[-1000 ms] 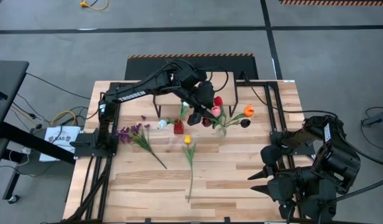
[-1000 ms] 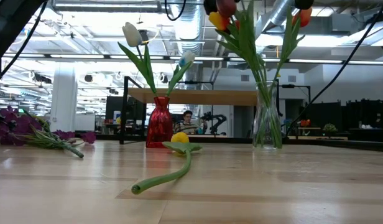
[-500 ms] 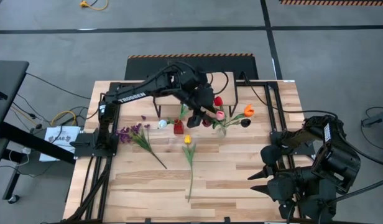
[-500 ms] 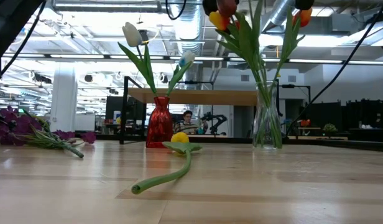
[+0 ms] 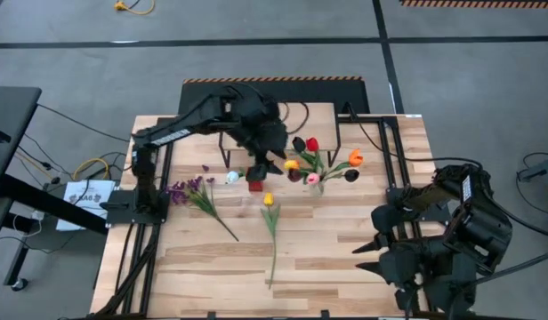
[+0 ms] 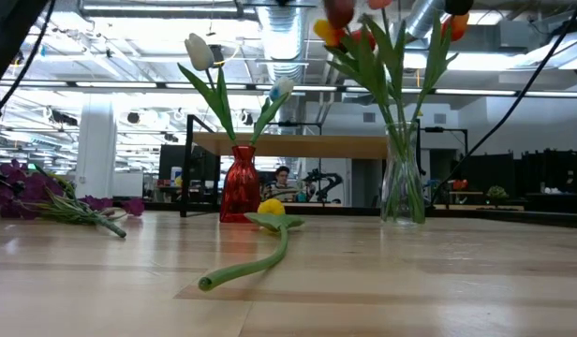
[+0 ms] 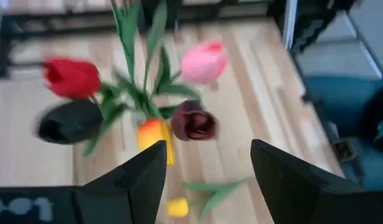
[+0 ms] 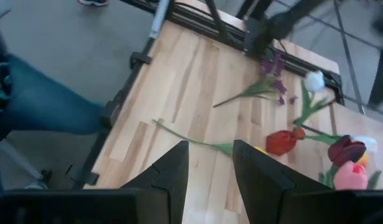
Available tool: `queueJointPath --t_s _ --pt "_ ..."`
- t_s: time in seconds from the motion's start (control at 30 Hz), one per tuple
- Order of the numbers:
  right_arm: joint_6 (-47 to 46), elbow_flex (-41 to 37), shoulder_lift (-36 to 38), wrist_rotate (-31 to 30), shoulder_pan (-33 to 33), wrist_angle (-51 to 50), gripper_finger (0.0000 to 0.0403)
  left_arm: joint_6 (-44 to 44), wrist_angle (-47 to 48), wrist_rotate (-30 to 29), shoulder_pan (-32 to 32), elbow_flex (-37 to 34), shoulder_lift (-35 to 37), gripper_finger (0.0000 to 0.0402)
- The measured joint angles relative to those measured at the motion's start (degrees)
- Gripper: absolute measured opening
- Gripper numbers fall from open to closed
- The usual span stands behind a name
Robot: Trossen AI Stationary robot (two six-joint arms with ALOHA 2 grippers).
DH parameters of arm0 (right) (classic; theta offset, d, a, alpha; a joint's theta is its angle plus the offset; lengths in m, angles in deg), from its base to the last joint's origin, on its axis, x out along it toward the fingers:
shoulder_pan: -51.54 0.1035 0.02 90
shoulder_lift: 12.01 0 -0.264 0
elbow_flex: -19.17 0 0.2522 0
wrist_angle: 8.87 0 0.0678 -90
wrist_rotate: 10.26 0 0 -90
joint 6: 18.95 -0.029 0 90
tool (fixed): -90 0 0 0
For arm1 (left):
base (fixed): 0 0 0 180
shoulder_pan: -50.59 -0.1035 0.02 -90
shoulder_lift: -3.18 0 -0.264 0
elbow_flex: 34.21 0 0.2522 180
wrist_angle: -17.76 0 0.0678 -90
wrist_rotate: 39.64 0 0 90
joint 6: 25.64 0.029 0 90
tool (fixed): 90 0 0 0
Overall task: Pick and place flowers into a vace then onto a shelf
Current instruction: Put the yellow flower into the red vase
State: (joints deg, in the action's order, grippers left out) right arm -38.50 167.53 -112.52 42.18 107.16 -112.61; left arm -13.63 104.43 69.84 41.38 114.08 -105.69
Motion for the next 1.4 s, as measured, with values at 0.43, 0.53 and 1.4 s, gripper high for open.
queueJointPath --t_s 0.43,0.53,1.4 --pt "-24.7 -1.3 -3.2 -7.1 -11.2 -0.2 0.0118 -5.2 -9.7 -18.6 15.5 -0.4 16.9 0.0222" --pt "-29.8 -3.1 -5.7 -9.8 -11.8 -0.1 0.0118 -6.9 -9.3 -21.8 18.9 -2.8 19.5 0.0222" --pt "-73.2 -6.9 -37.8 -25.4 -12.3 20.1 0.0083 -15.5 -45.9 -21.8 26.8 -70.8 75.1 0.0222"
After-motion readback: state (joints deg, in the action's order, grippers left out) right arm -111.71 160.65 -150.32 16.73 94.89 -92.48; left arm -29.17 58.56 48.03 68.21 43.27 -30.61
